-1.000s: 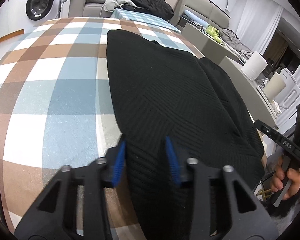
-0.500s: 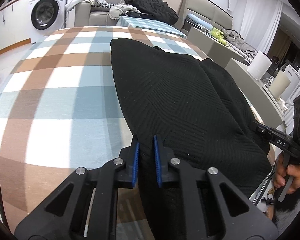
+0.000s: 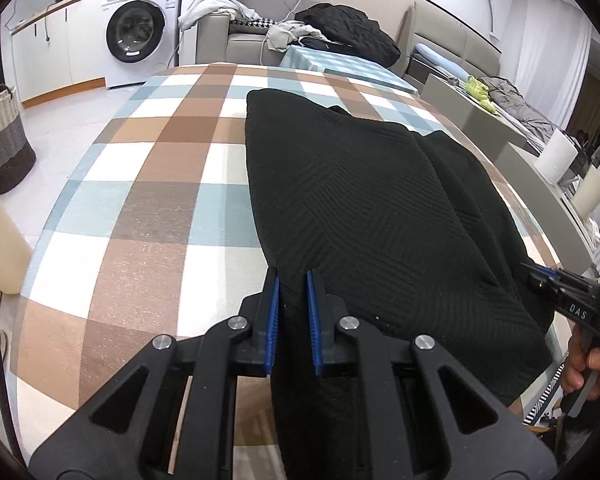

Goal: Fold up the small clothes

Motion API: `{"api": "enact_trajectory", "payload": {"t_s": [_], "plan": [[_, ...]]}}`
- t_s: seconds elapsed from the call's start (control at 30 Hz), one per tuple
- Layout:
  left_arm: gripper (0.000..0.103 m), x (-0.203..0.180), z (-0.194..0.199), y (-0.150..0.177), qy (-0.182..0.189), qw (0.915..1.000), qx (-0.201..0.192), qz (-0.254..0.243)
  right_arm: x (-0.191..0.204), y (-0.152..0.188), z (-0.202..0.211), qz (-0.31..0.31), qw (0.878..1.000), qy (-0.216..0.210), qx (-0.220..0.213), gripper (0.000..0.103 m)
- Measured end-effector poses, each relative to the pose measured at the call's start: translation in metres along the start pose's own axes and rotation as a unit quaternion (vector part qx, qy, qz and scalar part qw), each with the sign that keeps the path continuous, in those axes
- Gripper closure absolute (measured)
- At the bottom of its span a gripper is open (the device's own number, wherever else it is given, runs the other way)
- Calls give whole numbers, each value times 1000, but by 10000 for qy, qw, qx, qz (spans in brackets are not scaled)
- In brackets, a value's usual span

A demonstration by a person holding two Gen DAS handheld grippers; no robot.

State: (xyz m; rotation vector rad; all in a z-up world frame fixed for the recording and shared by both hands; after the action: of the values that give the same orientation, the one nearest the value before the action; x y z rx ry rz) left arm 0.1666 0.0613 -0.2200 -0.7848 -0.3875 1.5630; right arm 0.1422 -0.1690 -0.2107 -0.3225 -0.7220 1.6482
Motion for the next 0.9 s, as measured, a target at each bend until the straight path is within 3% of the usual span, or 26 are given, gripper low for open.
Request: {"api": "enact_trajectory", "payload": {"t_s": [0.1,0.17,0.37,0.4,0.53,0.57,0.63,0.73,0.9], "plan": [[92,2,0,1,-38,10000,13,-6,-1,0,-1,7,10000,-48,23,78],[92,1,2,2,-56,10000,27,-26,-2,0,2,-18,9998,-160,86,68],[87,-5,9,3,-182,9998,88,-48,-10,-19,27,-275,9985,-355,-321,61],[84,-6,11,4,-178,9998,74,-77,-7,-23,30,-280,9980,-420,-376,61],[48,-15,22,8,-135,9997,-42,-208,15,-30,30,-169,9965,-696,-433,61],[44,-18,26,9,-110,9996,-86,-236,22,-30,29,-125,9962,-765,-396,61],[41,-25,31,11,-12,9995,-124,-282,39,-28,20,-57,9948,-980,-265,61],[28,-33,34,14,103,9994,-148,-281,55,-26,9,-25,9923,-1234,-95,61],[26,-58,29,25,273,9978,-28,-608,67,-28,-19,-169,9901,-1360,296,61]]}}
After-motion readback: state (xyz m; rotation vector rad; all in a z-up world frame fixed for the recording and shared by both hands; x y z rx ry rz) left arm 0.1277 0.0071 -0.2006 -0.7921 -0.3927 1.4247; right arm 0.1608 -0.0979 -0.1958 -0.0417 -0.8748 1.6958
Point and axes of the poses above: each gripper's, at about its wrist camera, not at the fingertips, and z roughly against the way its jaws point, x to its left, y to its underside, the point moved 10 cm from there along -z, roughly the way its jaws point, and after that the axes turned 5 degrees about y, right-handed, at the moved point
